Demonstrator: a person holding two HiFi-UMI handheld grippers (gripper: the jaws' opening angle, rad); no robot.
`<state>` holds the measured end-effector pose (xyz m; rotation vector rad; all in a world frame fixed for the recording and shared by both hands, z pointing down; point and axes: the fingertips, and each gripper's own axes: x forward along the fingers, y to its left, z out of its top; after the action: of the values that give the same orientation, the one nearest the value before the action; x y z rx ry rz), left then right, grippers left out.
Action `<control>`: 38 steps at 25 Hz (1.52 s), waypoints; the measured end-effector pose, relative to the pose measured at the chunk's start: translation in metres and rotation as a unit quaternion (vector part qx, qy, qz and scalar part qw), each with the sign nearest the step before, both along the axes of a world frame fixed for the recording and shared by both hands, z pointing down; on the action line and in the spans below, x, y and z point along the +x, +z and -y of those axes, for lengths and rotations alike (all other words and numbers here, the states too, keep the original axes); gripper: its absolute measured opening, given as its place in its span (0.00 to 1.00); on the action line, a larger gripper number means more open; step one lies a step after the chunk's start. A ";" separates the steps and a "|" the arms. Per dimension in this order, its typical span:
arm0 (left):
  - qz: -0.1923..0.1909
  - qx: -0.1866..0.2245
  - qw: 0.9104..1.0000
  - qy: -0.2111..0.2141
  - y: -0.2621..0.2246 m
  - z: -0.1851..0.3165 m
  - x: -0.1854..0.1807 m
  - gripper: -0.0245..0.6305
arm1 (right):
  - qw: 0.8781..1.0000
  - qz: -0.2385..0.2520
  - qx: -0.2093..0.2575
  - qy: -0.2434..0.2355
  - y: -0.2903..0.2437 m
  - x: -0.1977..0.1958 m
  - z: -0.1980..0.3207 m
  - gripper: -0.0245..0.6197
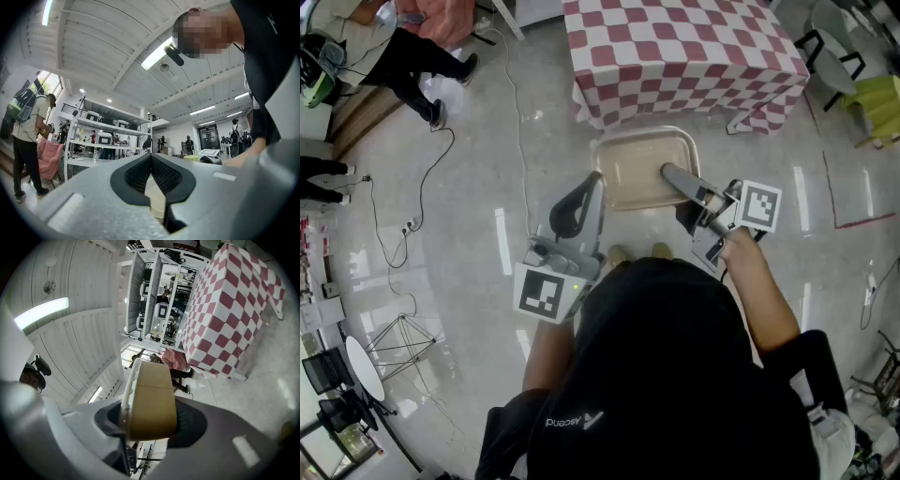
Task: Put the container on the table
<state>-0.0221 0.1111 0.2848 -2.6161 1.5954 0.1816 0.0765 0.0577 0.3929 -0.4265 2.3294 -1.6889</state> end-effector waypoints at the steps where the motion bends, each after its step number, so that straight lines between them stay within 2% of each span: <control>1: 0.000 0.000 1.000 0.000 0.001 0.000 0.000 0.05 | 1.000 0.000 -0.001 0.001 0.001 0.000 0.000 0.34; 13: -0.010 0.001 1.000 0.010 0.005 0.000 -0.021 0.05 | 1.000 -0.001 -0.015 0.018 0.007 -0.015 0.002 0.34; 25: -0.022 0.006 1.000 0.013 0.009 0.008 -0.079 0.05 | 0.998 -0.017 -0.007 0.054 0.004 -0.048 0.031 0.35; 31: -0.032 0.002 0.999 0.015 0.016 0.052 -0.092 0.05 | 0.998 -0.026 -0.016 0.064 0.013 -0.057 0.081 0.35; 33: -0.038 0.015 0.999 0.015 0.013 0.065 -0.099 0.05 | 0.997 -0.026 -0.018 0.066 0.015 -0.062 0.096 0.35; 38: -0.026 0.004 1.000 0.007 0.011 0.084 -0.098 0.05 | 0.996 -0.031 -0.019 0.076 0.016 -0.054 0.128 0.35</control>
<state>-0.1198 0.0270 0.2958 -2.6377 1.5903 0.2571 0.0227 -0.0706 0.4088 -0.6553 2.2463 -1.6741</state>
